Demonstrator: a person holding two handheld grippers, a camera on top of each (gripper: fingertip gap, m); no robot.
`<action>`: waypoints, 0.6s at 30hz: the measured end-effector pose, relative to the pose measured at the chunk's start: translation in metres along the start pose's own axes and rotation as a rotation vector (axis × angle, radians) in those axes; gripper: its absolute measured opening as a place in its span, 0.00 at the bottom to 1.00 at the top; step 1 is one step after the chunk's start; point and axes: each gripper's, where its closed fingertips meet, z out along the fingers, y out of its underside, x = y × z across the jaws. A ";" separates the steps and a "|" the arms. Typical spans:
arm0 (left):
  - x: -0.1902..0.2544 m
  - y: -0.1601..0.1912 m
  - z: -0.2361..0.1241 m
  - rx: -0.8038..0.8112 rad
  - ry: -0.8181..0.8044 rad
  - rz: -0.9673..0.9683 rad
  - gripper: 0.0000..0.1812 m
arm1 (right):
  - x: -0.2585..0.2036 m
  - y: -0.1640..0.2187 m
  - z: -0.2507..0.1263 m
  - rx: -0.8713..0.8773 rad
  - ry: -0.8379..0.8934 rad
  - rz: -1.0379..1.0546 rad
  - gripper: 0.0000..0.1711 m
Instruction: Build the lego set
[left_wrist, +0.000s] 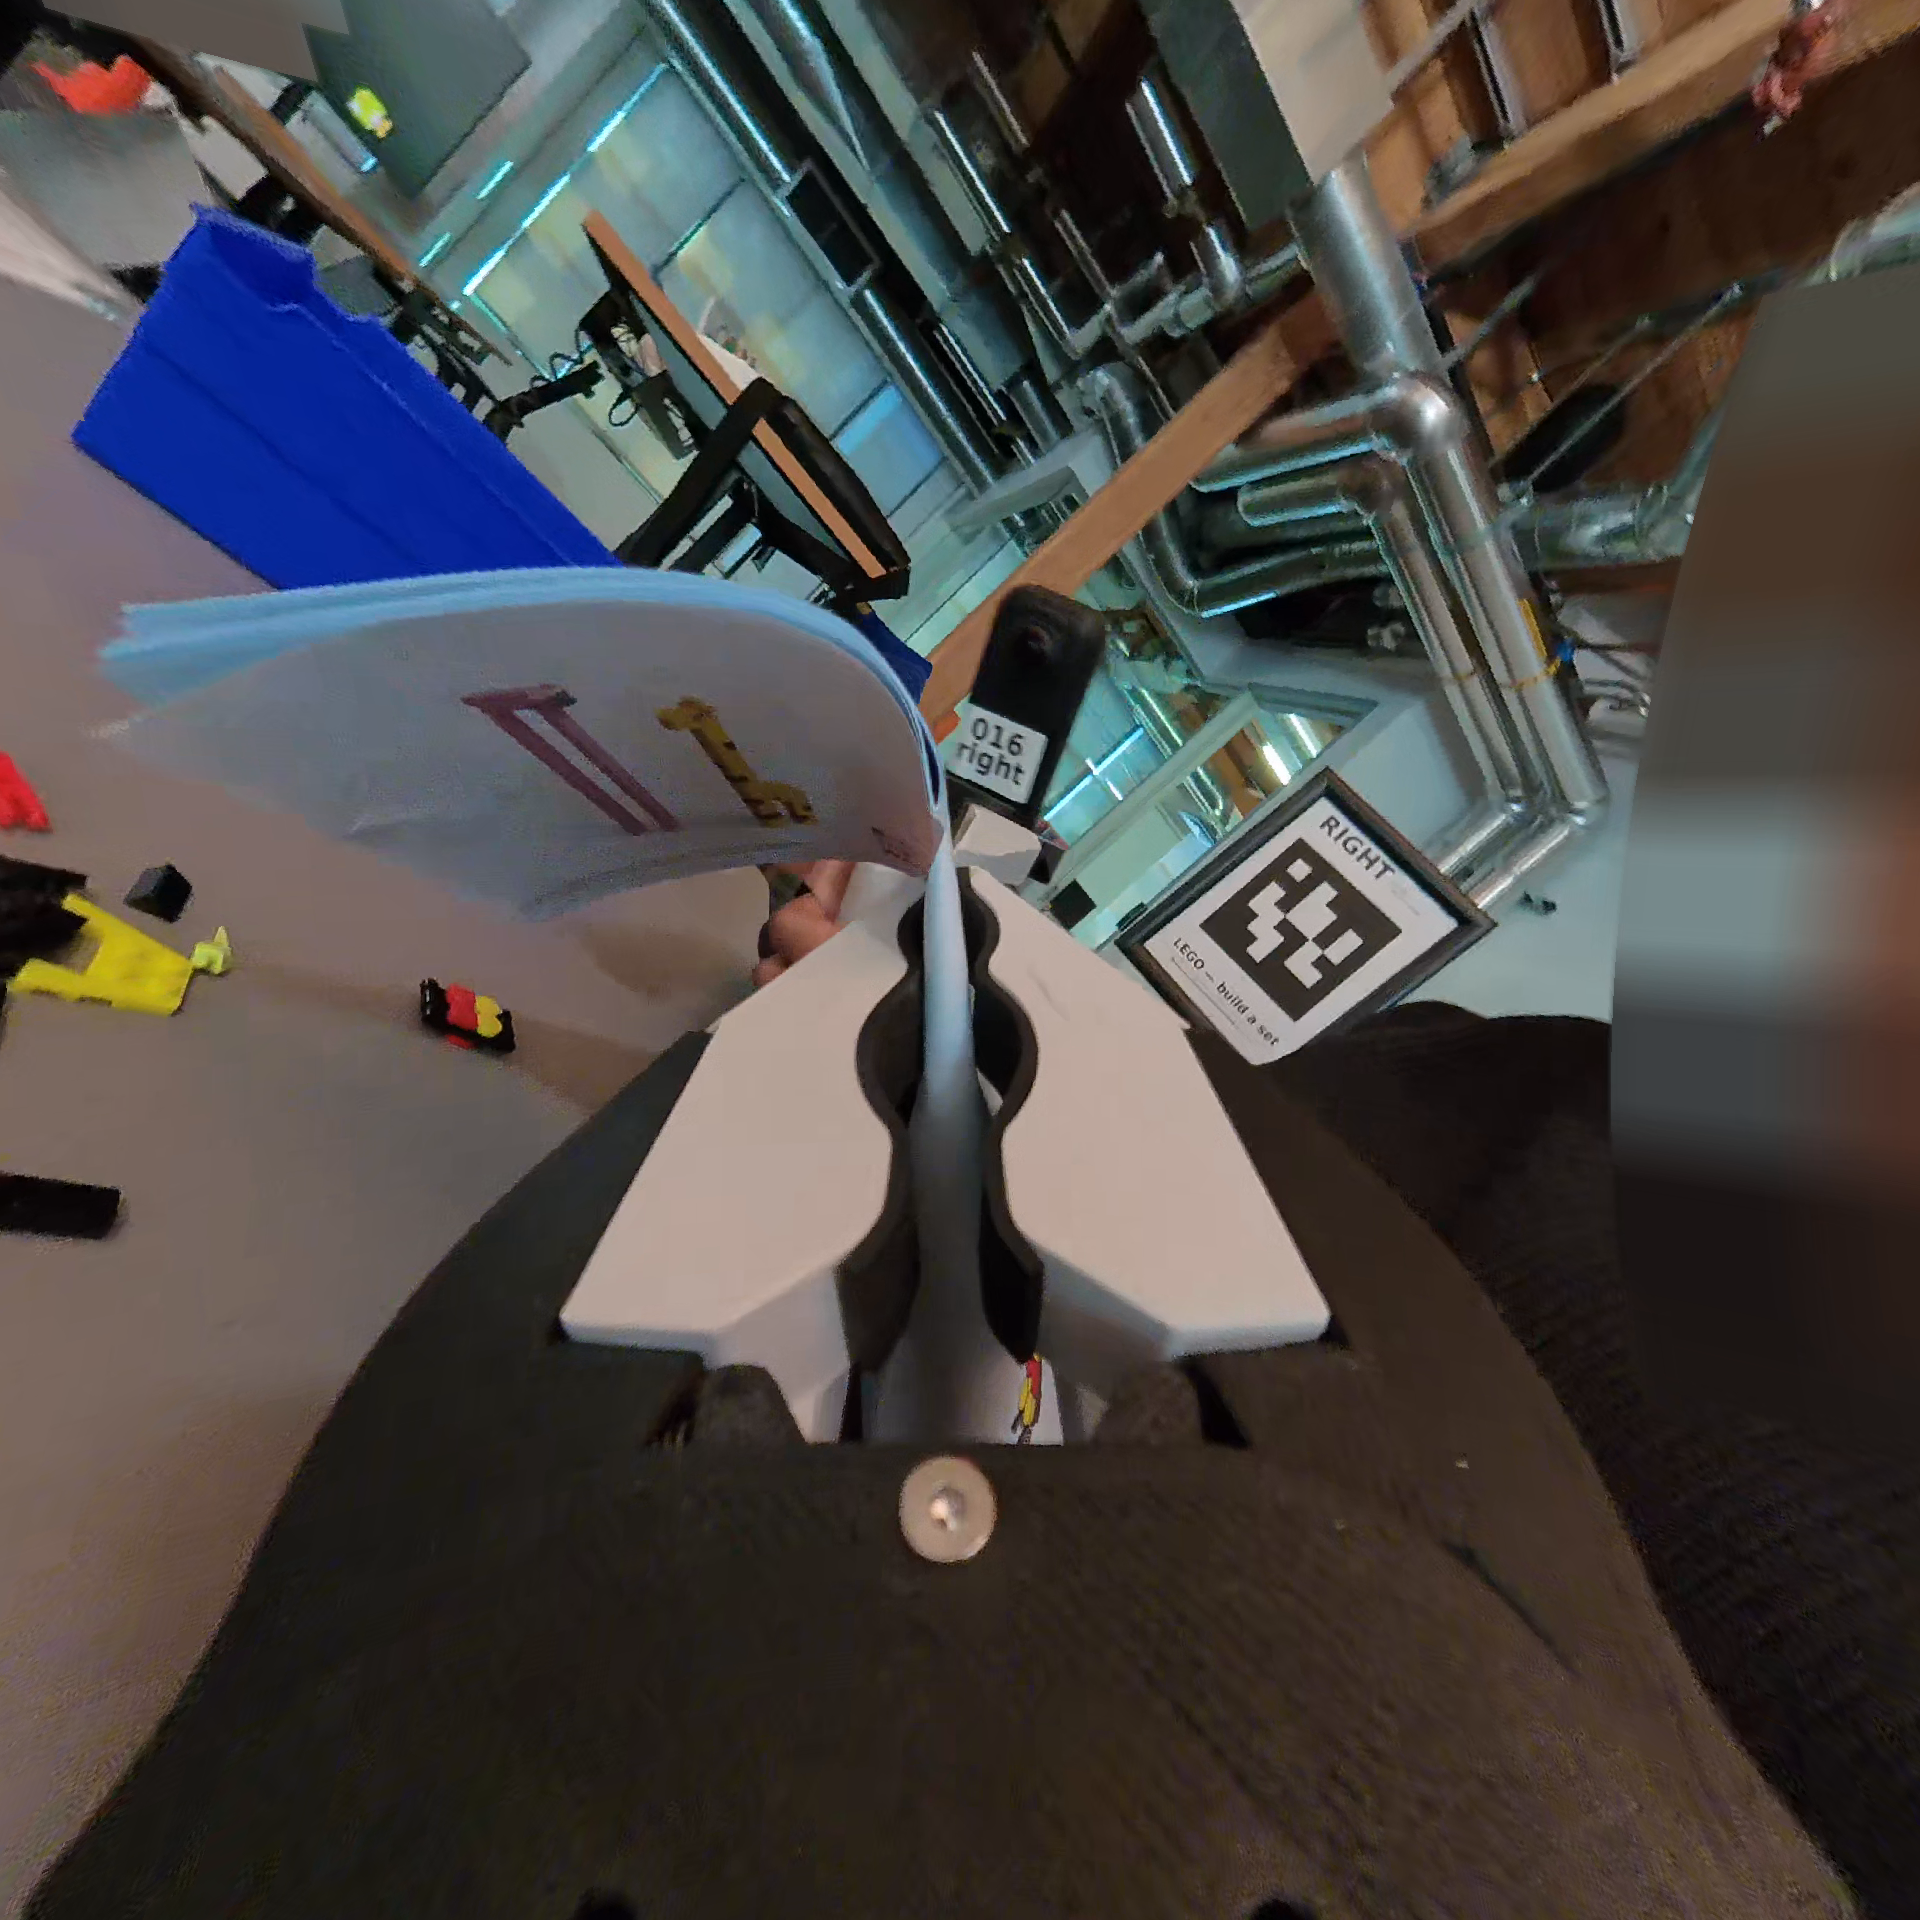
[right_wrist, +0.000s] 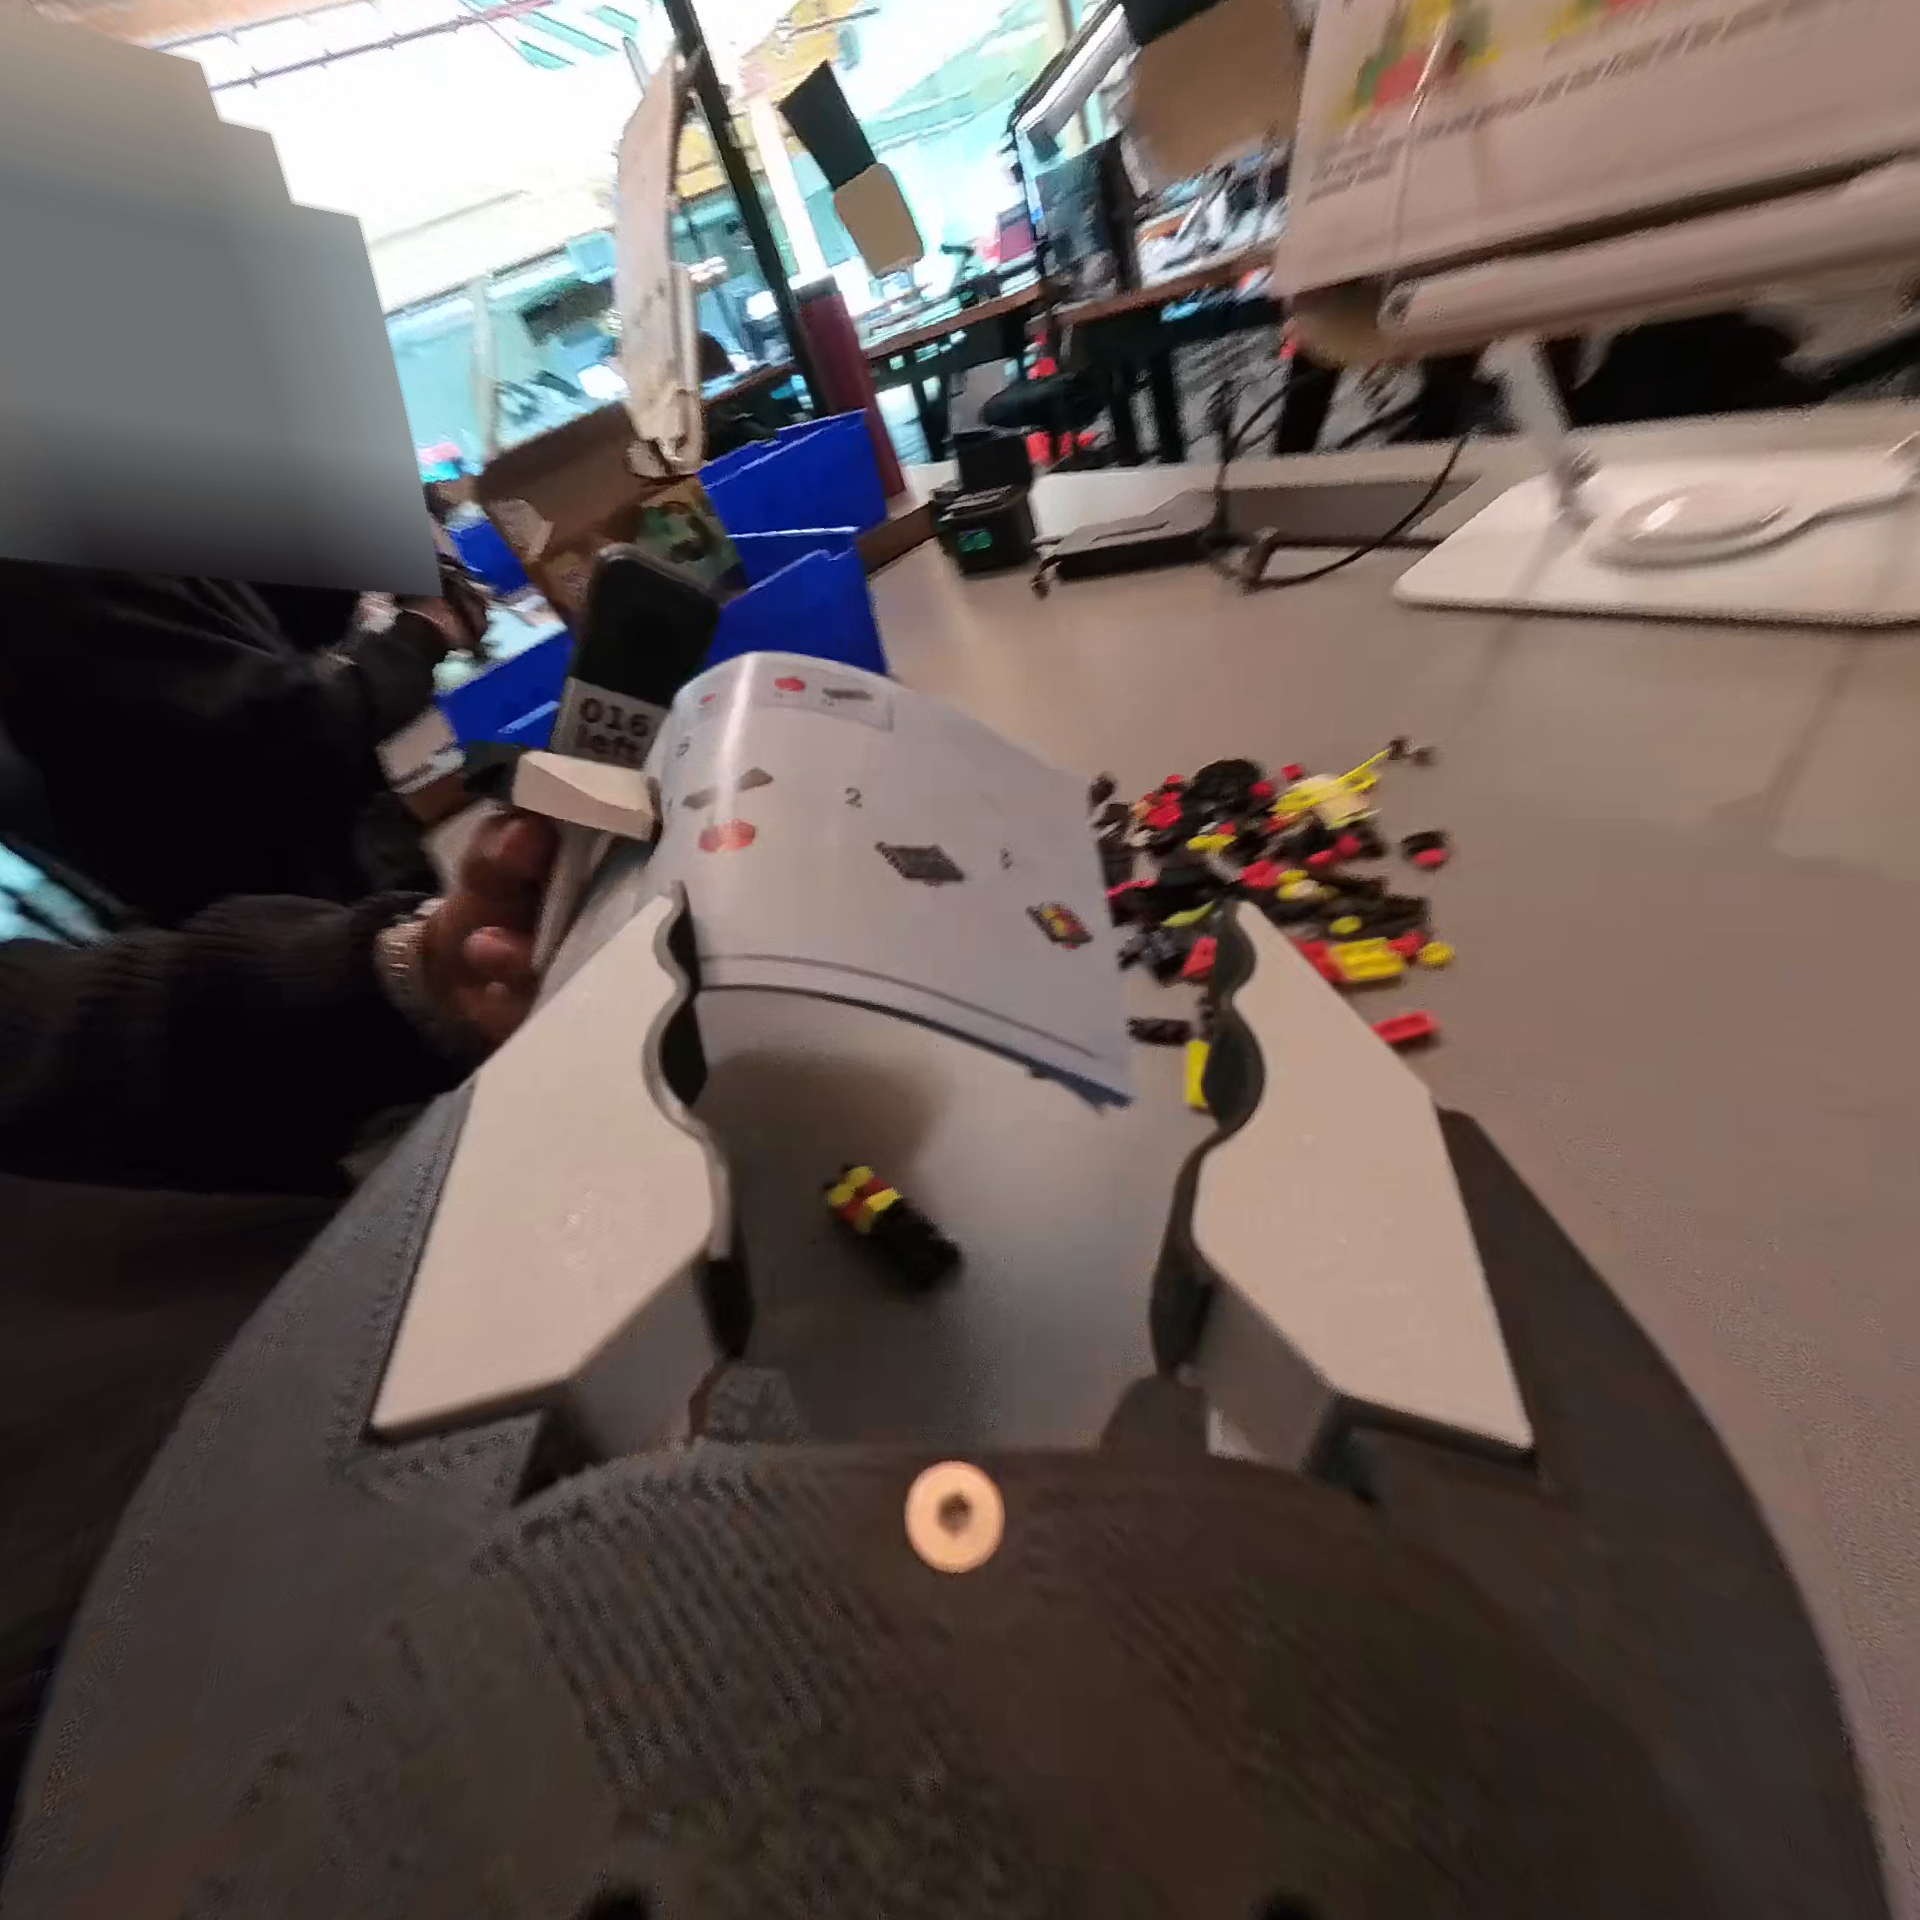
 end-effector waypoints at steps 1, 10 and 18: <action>0.002 -0.001 0.000 0.002 0.008 0.022 0.00 | -0.003 0.003 0.001 -0.013 -0.037 0.064 0.58; 0.020 0.004 0.003 -0.021 0.064 0.141 0.00 | -0.032 0.021 0.006 -0.112 -0.352 0.484 0.54; 0.015 0.005 0.003 -0.035 0.034 0.144 0.00 | -0.030 0.005 -0.003 -0.038 -0.342 0.321 0.07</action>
